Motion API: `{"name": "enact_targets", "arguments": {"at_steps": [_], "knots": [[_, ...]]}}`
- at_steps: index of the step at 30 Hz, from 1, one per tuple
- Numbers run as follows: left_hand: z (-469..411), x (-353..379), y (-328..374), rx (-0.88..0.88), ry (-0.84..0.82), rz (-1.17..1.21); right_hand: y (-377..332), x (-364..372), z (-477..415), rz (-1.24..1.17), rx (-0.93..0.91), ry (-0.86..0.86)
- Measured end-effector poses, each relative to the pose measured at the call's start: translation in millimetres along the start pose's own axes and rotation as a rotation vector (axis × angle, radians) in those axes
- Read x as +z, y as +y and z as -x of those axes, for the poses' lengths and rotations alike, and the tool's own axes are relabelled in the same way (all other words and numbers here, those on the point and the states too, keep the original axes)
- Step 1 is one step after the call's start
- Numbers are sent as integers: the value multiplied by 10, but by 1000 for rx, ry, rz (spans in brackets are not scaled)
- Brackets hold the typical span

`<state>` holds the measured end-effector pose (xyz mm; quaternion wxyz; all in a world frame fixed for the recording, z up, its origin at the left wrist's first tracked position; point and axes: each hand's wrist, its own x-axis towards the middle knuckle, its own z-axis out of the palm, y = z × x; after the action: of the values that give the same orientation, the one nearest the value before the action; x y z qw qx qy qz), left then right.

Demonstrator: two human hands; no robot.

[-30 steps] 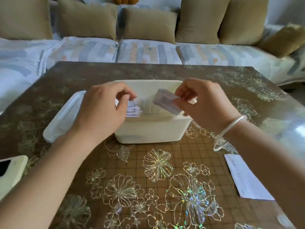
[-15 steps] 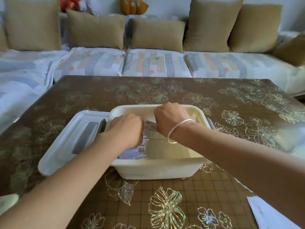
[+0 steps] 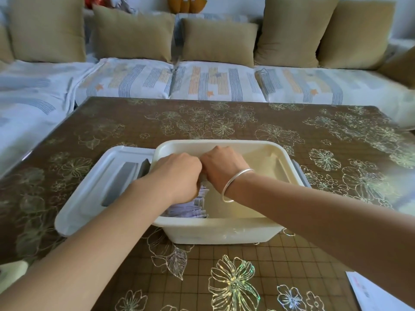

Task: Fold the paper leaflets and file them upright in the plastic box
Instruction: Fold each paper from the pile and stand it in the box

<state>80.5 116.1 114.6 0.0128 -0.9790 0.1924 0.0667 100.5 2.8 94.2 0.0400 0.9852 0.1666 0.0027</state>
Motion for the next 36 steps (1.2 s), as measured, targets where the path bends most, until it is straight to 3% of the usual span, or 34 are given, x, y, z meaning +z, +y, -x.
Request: {"name": "enact_targets", "arguments": {"at_steps": [4, 11, 15, 23, 27, 29, 33, 36], "knots": [[62, -98, -144, 77, 191, 2, 13, 64, -87, -89, 17, -15], [317, -159, -364, 102, 481, 235, 97, 181, -107, -262, -17, -38], [462, -57, -203, 113, 543, 361, 235, -122, 104, -299, 34, 124], [803, 211, 717, 260, 804, 589, 622, -174, 1690, -835, 291, 543], [1017, 432, 1302, 310, 911, 526, 748, 138, 2490, -802, 476, 754], [1065, 573, 1473, 332, 862, 548, 846, 383, 2712, -695, 593, 624], [1161, 986, 1786, 376, 630, 591, 926, 931, 3158, -296, 854, -70], [1208, 1237, 1821, 332, 487, 610, 834, 1096, 3252, -285, 795, -122]]}}
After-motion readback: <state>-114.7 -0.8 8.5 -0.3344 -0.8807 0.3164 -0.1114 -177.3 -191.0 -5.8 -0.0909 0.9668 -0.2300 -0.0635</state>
